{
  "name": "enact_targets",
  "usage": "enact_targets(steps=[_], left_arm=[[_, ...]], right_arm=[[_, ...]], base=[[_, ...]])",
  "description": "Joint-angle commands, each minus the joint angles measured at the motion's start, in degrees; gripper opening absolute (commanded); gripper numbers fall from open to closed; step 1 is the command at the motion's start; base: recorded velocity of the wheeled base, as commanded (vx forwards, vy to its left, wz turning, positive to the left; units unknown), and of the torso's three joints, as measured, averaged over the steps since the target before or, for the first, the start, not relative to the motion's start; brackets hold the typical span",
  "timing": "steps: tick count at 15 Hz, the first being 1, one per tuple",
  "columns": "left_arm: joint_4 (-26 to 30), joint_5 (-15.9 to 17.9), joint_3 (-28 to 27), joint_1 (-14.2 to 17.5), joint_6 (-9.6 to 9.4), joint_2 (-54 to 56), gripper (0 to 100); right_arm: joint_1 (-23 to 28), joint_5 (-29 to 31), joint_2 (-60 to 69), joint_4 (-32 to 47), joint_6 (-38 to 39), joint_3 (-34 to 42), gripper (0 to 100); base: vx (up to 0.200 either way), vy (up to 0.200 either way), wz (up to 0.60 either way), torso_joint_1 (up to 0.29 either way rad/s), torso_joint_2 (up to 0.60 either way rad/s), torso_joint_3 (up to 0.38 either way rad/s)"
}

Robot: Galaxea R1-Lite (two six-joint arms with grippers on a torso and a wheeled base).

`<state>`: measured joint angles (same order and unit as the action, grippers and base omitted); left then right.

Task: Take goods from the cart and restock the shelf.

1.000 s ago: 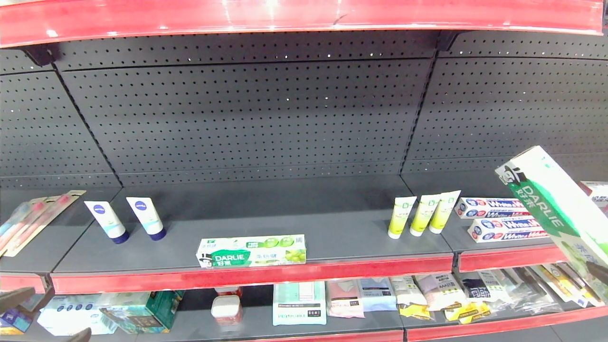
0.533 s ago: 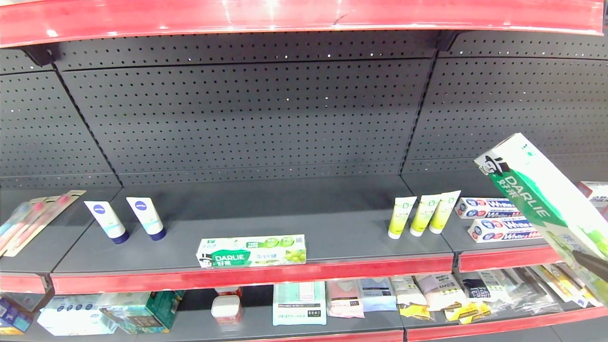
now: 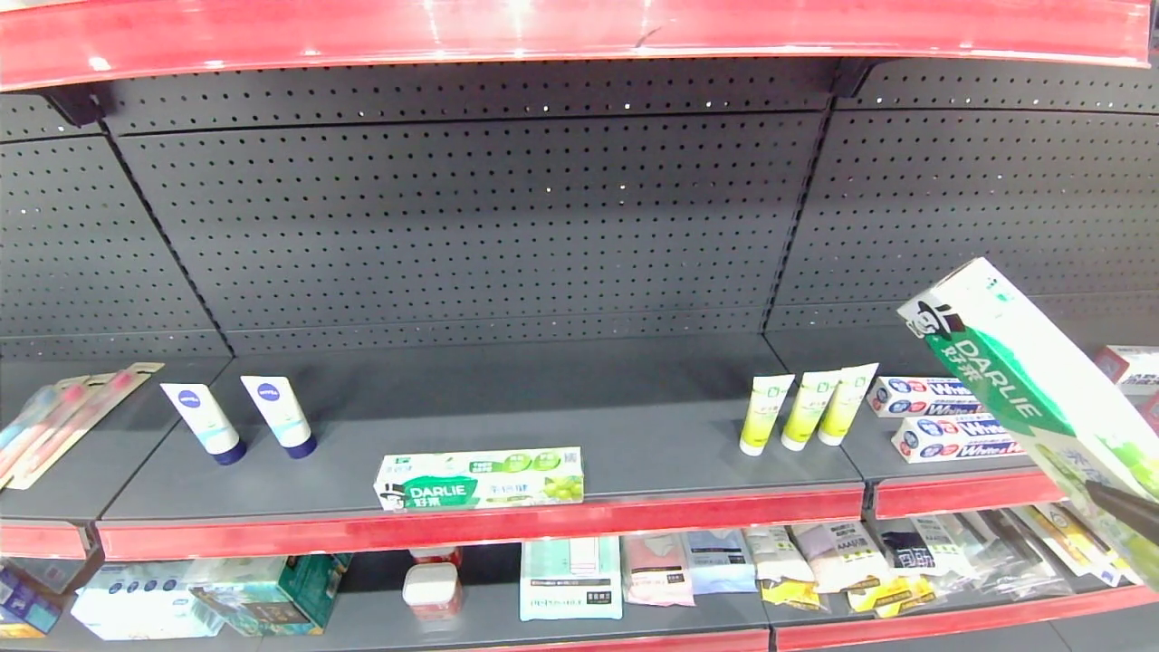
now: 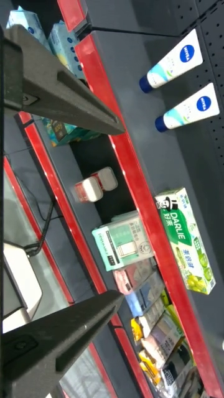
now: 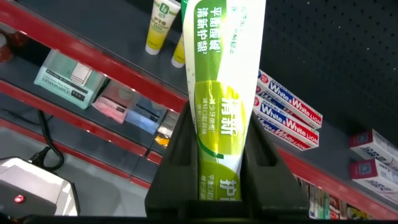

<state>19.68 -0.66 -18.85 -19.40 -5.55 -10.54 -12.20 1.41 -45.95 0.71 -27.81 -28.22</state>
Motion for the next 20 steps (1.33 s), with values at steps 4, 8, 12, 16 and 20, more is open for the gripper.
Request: enact_targets(steps=[4, 8, 12, 16, 20], left_arm=[[-0.08, 0.04, 1.53, -0.03, 0.01, 0.96, 100], [-0.08, 0.13, 1.62, -0.03, 0.01, 0.96, 100], [0.01, 0.04, 1.71, -0.03, 0.01, 1.67, 100], [-0.08, -0.13, 6.19, 0.06, 0.01, 8.79, 100], [0.01, -1.28, 8.04, 0.06, 1.59, 10.54, 100]], right_arm=[[-0.01, -0.01, -0.20, 0.00, 0.03, 0.10, 0], [-0.01, -0.10, -0.46, 0.00, -0.14, 0.18, 0], [-0.01, -0.18, -0.72, -0.09, -0.05, -0.96, 0], [-1.42, -2.21, -4.06, -0.18, 0.38, -4.65, 0], [-5.38, -4.14, -12.68, -1.32, 1.09, -9.66, 0]], base=[[0.000, 0.000, 0.45, 0.003, 0.00, -0.002], [0.000, 0.000, 0.60, 0.010, 0.00, -0.002], [0.000, 0.000, 0.00, 0.000, 0.00, 0.000], [0.000, 0.000, 0.00, 0.000, 0.00, 0.000], [0.000, 0.000, 0.00, 0.000, 0.00, 0.000]])
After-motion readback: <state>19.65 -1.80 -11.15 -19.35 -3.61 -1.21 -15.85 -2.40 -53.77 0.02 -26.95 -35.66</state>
